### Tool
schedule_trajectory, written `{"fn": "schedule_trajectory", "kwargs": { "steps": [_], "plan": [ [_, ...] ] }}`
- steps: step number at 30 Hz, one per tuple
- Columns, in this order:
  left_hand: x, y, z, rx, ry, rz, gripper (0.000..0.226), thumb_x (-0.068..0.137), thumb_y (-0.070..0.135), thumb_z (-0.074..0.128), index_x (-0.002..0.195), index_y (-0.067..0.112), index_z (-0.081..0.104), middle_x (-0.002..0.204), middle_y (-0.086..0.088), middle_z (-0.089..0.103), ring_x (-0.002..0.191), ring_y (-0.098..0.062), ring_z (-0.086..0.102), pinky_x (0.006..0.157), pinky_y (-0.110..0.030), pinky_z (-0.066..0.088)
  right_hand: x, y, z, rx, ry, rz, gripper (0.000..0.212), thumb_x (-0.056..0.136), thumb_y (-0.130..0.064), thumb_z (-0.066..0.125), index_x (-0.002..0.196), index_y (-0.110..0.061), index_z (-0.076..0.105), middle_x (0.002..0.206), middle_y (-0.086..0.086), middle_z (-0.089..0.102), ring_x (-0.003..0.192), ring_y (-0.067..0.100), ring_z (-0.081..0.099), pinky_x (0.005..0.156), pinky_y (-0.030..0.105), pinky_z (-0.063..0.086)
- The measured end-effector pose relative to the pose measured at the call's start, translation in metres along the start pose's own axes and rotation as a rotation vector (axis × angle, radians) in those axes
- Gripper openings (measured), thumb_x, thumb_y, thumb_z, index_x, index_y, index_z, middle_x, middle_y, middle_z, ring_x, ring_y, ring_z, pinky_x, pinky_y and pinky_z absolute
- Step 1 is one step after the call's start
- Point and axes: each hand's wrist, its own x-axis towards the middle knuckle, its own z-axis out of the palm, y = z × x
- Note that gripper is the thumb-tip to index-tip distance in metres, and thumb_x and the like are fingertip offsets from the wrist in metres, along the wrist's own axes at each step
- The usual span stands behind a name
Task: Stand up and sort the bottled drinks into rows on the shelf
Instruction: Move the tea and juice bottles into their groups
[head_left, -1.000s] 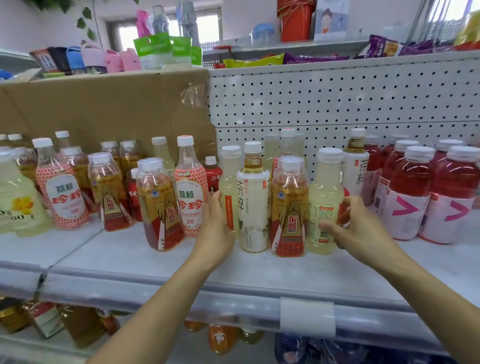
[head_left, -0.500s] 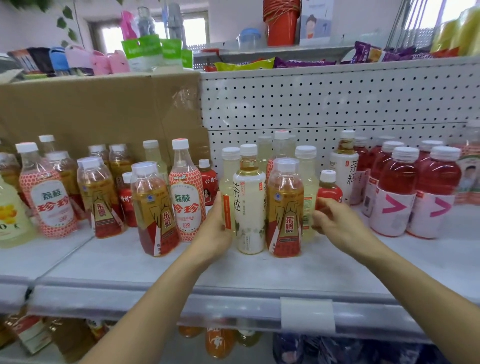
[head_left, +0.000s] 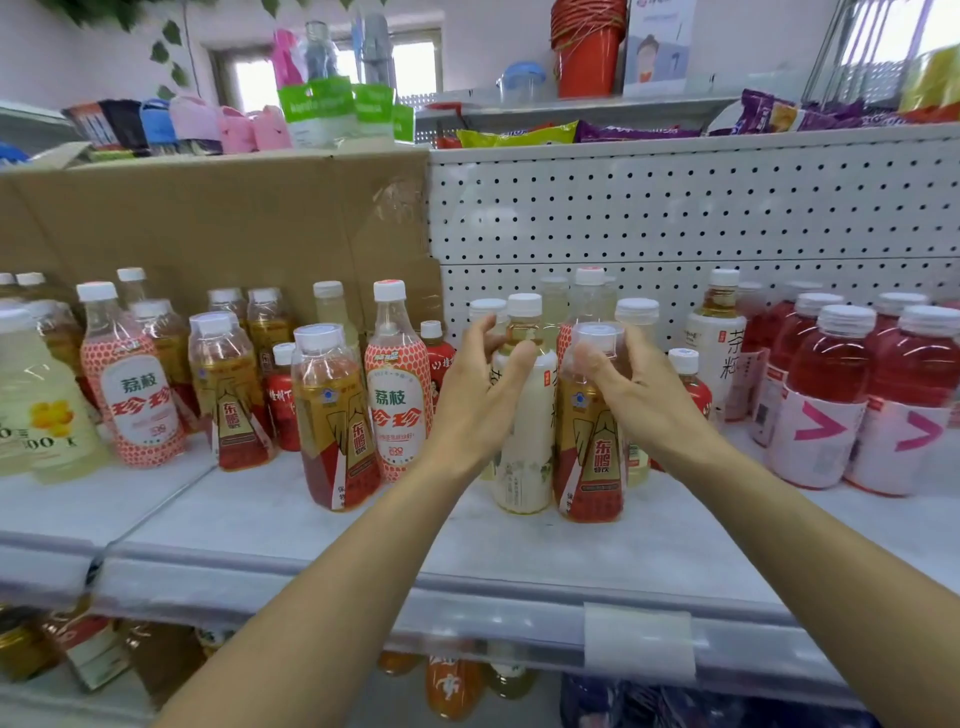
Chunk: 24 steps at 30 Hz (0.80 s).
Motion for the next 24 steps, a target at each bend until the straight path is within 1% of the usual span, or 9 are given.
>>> {"fn": "schedule_trajectory", "kwargs": {
  "steps": [3,5,7,12,14,16,19,22,24],
  "plan": [
    [0.012,0.007,0.006,0.028,-0.041,0.019,0.052,0.098,0.053,0.047,0.138,0.02,0.047,0.12,0.009,0.061,0.109,-0.007,0.058,0.092,-0.027,0.046,-0.001,-0.003,-0.003,-0.028,-0.02,0.007,0.037,0.098,-0.047,0.05,0.119,-0.017,0.052,0.101,-0.01,0.066,0.101,0.007,0.061,0.089,0.033,0.051],
    [0.017,0.008,0.01,0.052,-0.052,0.017,0.043,0.101,0.052,0.042,0.122,0.017,0.054,0.109,0.004,0.064,0.103,-0.012,0.06,0.091,-0.037,0.05,-0.001,-0.004,-0.006,-0.038,-0.032,-0.003,0.036,0.098,-0.047,0.05,0.118,-0.018,0.052,0.1,-0.011,0.067,0.1,0.005,0.06,0.088,0.032,0.051],
    [0.02,0.009,0.008,0.074,-0.065,0.015,0.041,0.102,0.051,0.039,0.117,0.017,0.054,0.107,0.004,0.064,0.102,-0.013,0.061,0.094,-0.045,0.051,-0.003,-0.005,-0.008,-0.054,-0.043,-0.023,0.034,0.098,-0.048,0.05,0.114,-0.019,0.053,0.098,-0.012,0.067,0.097,0.003,0.06,0.084,0.029,0.049],
    [0.01,0.006,-0.008,0.113,-0.102,0.081,0.039,0.099,0.057,0.039,0.114,0.023,0.052,0.106,0.005,0.065,0.098,-0.007,0.061,0.092,-0.042,0.052,-0.014,-0.006,-0.016,0.026,-0.094,-0.054,0.015,0.097,-0.043,0.051,0.101,-0.029,0.054,0.085,-0.022,0.067,0.081,-0.01,0.061,0.069,0.011,0.045],
    [0.003,0.004,-0.015,0.108,-0.077,0.097,0.041,0.096,0.062,0.042,0.108,0.024,0.053,0.101,0.002,0.063,0.094,-0.013,0.06,0.09,-0.045,0.052,-0.021,-0.006,-0.018,0.093,-0.11,-0.069,0.027,0.089,-0.051,0.055,0.103,-0.028,0.057,0.092,-0.021,0.071,0.088,-0.005,0.065,0.076,0.017,0.05],
    [-0.005,0.003,-0.02,0.075,-0.033,0.09,0.046,0.091,0.07,0.044,0.105,0.027,0.055,0.101,0.001,0.061,0.096,-0.019,0.06,0.09,-0.047,0.051,-0.026,-0.002,-0.017,0.173,-0.085,-0.059,0.042,0.081,-0.055,0.058,0.108,-0.023,0.059,0.098,-0.01,0.074,0.093,0.005,0.069,0.078,0.025,0.052],
    [-0.023,0.001,-0.021,-0.047,-0.017,0.006,0.054,0.083,0.074,0.049,0.116,0.032,0.053,0.109,0.01,0.062,0.104,-0.009,0.061,0.093,-0.04,0.05,-0.035,0.013,-0.01,0.213,-0.07,-0.03,0.052,0.076,-0.059,0.07,0.117,-0.03,0.055,0.108,-0.007,0.07,0.097,0.004,0.068,0.08,0.025,0.053],
    [-0.046,-0.01,-0.016,-0.148,-0.057,-0.089,0.064,0.08,0.063,0.068,0.132,0.037,0.042,0.116,0.015,0.066,0.103,0.001,0.065,0.092,-0.034,0.052,-0.048,0.032,0.0,0.226,-0.091,0.033,0.066,0.067,-0.051,0.078,0.125,-0.038,0.049,0.115,-0.012,0.067,0.102,0.001,0.066,0.089,0.028,0.051],
    [-0.057,-0.022,-0.013,-0.118,-0.075,-0.147,0.062,0.072,0.05,0.078,0.125,0.04,0.046,0.115,0.012,0.068,0.103,-0.003,0.067,0.093,-0.037,0.055,-0.053,0.04,0.003,0.218,-0.096,0.047,0.077,0.066,-0.046,0.082,0.133,-0.036,0.045,0.117,-0.011,0.067,0.105,0.001,0.065,0.091,0.027,0.051]
  ]
}}
